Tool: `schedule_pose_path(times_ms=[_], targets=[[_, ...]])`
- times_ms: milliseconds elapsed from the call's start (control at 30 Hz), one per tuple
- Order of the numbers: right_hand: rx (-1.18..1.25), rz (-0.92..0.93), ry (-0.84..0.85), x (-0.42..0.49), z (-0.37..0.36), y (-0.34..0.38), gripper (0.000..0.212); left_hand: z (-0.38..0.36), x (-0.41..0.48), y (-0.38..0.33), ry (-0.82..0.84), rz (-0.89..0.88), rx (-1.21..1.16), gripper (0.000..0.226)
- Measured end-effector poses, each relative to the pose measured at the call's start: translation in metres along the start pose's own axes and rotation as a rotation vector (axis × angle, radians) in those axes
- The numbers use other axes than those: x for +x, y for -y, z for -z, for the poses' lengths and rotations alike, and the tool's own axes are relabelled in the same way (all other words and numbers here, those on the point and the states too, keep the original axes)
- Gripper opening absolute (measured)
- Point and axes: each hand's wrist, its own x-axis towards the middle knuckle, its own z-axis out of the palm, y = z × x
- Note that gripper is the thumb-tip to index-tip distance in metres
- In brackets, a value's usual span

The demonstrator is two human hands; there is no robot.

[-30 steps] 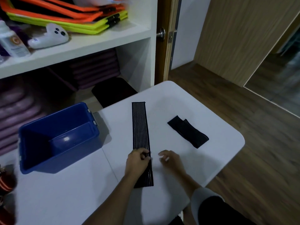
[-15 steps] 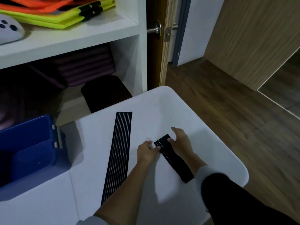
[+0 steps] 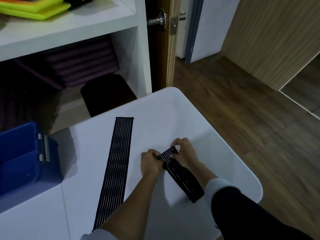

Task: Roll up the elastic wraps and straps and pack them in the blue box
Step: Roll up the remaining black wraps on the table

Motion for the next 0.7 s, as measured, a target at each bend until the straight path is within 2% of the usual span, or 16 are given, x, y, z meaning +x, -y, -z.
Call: schedule_pose_path(times_ms=[100, 300, 467, 700], targets=[[0.054, 0.013, -0.035, -0.004, 0.007, 0.006, 0.023, 0.006, -0.002, -0.004, 0.029, -0.008, -0.125, 0.024], [0.147, -0.012, -0.051, -0.013, 0.020, 0.030, 0.019, 0.042, -0.015, -0.016, 0.065, -0.023, -0.351, 0.014], [0.394, 0.020, -0.043, -0.034, 0.029, 0.075, 0.012, 0.084, -0.030, -0.021, 0.045, -0.060, -0.490, 0.013], [0.657, 0.051, -0.014, -0.047, 0.022, 0.143, 0.015, 0.147, -0.051, -0.032, -0.024, -0.143, -0.609, 0.015]])
